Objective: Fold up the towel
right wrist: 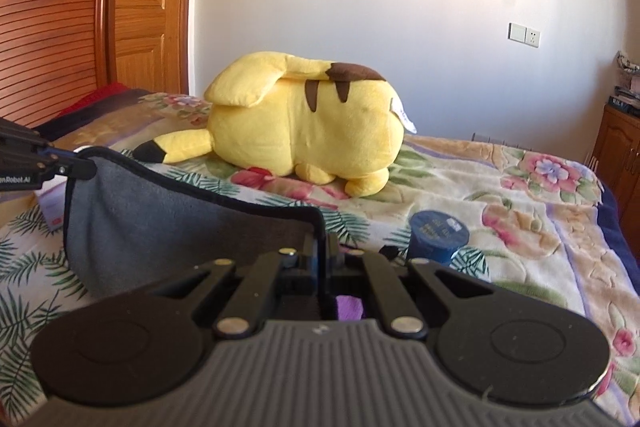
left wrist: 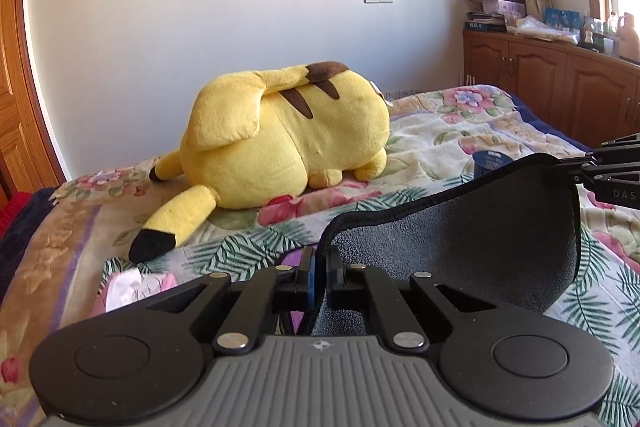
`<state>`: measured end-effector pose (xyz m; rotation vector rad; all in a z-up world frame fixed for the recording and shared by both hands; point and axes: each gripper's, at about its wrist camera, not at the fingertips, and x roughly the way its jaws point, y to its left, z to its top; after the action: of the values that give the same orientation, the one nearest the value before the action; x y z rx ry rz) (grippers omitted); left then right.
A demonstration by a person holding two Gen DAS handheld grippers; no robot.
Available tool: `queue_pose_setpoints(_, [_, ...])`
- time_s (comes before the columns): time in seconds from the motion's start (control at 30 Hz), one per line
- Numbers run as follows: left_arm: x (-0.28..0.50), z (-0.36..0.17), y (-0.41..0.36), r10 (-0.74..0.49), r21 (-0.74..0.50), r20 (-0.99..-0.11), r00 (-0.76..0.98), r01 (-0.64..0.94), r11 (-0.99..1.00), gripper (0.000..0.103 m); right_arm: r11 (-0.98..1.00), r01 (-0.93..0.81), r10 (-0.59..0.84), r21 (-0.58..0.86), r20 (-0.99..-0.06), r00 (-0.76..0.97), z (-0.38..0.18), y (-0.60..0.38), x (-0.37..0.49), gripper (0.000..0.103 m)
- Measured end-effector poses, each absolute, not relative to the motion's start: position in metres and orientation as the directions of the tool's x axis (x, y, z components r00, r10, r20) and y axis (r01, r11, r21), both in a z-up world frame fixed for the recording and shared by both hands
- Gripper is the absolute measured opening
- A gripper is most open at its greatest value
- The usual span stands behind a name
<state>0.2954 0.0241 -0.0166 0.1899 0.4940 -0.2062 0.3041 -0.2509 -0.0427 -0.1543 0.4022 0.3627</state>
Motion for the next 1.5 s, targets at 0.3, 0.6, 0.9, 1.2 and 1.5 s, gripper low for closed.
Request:
queue_pose_setpoints(0.3, [0.327,-0.006,0.023,-0.118,0.140,-0.458,0.881,0.202,0.969,0.000,0.923,-0.366,0.295,-0.123,-0.387,0.874,-0.036,-0.249,0.329,0.004])
queue_pose_setpoints(0.6, [0.358,-0.016,0.022,-0.075,0.175,-0.462,0.883,0.174,0.969,0.000,0.921,-0.362,0.289,-0.143,-0.369,0.883,-0.038,-0.245,0.355,0.004])
queue_pose_setpoints(0.9, [0.398,-0.052,0.022,-0.049,0.174,-0.507,0.860,0.158,0.972,0.000,0.919,-0.360,0.272,-0.160,-0.402,0.874,-0.068,-0.241,0.384,0.004])
queue_pose_setpoints(1.2, [0.430,-0.101,0.022,-0.017,0.192,-0.588,0.809,0.160,0.968,0.000,0.920,-0.357,0.242,-0.159,-0.484,0.841,-0.118,-0.237,0.408,0.004])
queue_pose_setpoints(1.5, [0.434,-0.112,0.017,-0.001,0.210,-0.602,0.798,0.160,0.964,0.000,0.920,-0.355,0.234,-0.167,-0.491,0.839,-0.128,-0.236,0.413,0.005])
